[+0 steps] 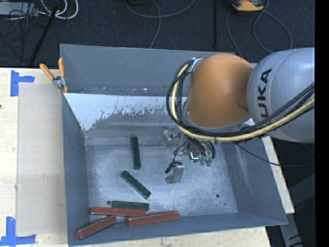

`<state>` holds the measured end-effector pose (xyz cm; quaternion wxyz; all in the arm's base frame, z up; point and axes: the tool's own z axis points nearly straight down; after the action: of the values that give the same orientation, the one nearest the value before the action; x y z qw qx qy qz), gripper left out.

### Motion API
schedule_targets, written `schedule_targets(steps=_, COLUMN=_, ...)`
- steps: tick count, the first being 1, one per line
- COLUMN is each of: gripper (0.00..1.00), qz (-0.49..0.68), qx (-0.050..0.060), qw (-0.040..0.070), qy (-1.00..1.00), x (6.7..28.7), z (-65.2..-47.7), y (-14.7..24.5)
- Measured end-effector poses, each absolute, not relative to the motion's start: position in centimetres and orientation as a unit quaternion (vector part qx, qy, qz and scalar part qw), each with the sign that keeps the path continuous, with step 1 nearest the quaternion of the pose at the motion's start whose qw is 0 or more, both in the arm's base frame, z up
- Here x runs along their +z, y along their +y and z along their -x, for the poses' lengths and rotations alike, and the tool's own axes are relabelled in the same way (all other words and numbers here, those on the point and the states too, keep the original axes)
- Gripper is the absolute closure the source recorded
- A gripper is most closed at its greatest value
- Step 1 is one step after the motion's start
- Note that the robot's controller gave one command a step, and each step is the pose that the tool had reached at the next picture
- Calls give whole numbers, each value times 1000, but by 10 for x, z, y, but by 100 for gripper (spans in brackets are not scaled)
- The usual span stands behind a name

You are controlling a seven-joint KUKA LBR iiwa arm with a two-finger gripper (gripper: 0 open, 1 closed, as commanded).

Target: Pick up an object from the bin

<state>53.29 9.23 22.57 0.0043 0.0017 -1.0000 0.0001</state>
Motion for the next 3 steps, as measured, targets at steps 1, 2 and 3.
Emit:
schedule_targets(steps=1, gripper=0, qz=-10, qx=0, qw=4, qy=-1000, x=66, z=-522, y=155)
schedule_targets(steps=2, gripper=0, qz=104, qx=0, qw=0, qy=-995, x=100, z=-515, y=129)
schedule_targets(steps=3, gripper=0, qz=147, qx=0, qw=0, qy=-989, x=106, z=-532, y=146)
